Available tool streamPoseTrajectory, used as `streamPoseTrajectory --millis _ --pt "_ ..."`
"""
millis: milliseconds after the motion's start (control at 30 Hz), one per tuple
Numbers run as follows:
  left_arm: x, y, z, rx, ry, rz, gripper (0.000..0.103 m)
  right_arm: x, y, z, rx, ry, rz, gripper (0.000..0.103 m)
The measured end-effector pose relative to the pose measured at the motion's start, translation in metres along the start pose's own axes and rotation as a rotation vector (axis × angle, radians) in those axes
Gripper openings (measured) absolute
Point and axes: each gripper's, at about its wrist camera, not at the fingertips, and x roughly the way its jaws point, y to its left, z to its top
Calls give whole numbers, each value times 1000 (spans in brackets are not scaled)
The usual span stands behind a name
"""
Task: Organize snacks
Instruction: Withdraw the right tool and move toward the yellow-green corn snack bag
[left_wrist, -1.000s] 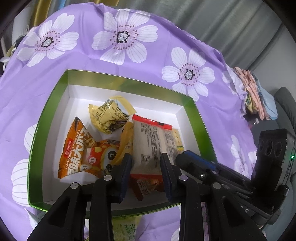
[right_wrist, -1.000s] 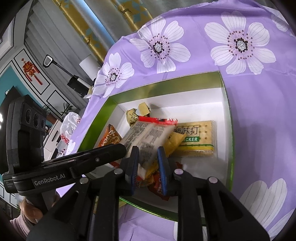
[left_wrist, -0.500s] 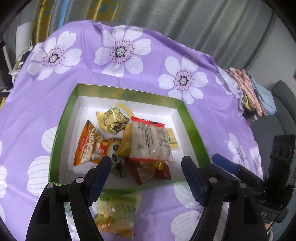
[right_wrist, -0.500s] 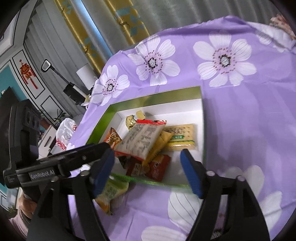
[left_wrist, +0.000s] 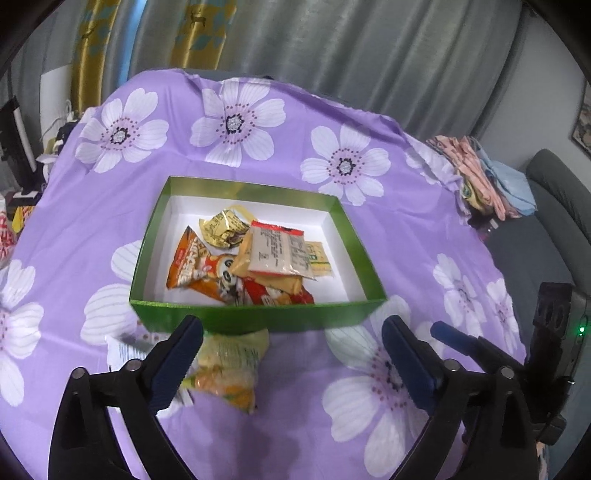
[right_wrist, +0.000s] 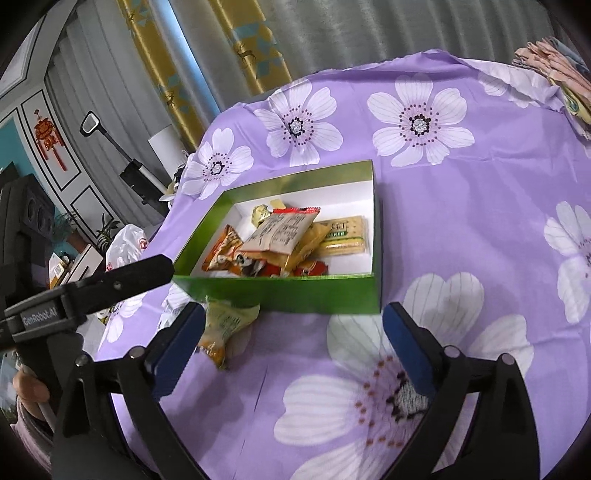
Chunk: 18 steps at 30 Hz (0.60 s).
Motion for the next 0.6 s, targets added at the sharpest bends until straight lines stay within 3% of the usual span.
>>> streamPoseTrajectory --millis 300,500,600 --pt "-23 -13 -27 -27 32 -26 99 -22 18 -25 -9 18 4 98" --pt "-29 1 -44 -138 99 -177 99 -36 26 -39 -23 19 -6 98" --pt "-34 16 -52 -202 99 -189 99 -41 28 -46 -29 17 -5 98"
